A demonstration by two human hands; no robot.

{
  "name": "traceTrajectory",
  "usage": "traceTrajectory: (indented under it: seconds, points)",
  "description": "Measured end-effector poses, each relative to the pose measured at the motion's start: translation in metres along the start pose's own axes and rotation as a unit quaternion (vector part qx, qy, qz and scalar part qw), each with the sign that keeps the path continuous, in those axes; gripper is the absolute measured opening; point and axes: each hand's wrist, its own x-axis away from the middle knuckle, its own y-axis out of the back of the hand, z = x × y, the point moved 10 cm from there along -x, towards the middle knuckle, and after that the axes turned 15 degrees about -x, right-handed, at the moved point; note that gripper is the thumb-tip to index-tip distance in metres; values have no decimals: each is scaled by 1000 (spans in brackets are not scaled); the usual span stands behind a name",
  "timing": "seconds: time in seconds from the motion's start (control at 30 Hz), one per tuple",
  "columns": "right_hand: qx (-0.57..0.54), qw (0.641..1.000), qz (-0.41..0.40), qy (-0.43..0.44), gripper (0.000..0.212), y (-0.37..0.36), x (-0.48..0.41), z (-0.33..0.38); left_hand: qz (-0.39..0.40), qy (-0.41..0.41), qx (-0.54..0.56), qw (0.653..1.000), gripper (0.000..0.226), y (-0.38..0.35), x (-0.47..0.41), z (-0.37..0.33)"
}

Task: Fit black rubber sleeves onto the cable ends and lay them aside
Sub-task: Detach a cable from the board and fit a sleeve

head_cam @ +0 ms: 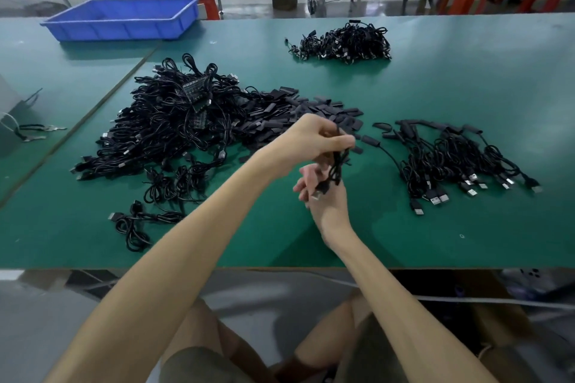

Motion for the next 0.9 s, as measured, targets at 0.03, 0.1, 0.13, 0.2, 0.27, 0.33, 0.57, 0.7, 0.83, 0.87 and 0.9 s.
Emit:
traceTrajectory:
  seconds: [0.03,0.1,0.13,0.2,0.27,0.33,0.57,0.7,0.83,0.87,0.9]
  points:
    - [52,998,31,-2,18,-6,1,-3,1,-2,-4,1000,31,-8,-9,-8]
    - [148,984,95,-1,23,-18,6,-9,4,5,-11,1000,33,-27,-26,-17]
    - [183,976,117,2,30,-20,9,-11,9,14,-21,1000,36,-38,-33,-18]
    - [218,968,123,-6,35,-19,10,-16,33,40,-38,998,39,-61,-42,-13]
    - [173,976,130,-4,26,-23,11,-14,56,67,-25,996,42,-82,-43,-5]
    - [79,989,124,-32,10,-26,13,-17,62,84,8,995,54,-98,-41,2]
    - [32,991,129,-33,22,-29,12,-19,110,66,66,990,43,-116,-33,-1]
    - [45,990,130,-17,21,-27,11,-20,134,48,33,989,40,-124,-31,-10]
    - [55,992,108,-14,16,-25,6,-22,166,35,30,985,41,-137,-29,-19]
    - [64,992,104,-12,16,-24,5,-22,171,36,36,984,42,-140,-29,-21]
    - [67,993,101,-13,16,-23,5,-22,175,40,46,983,43,-143,-29,-22]
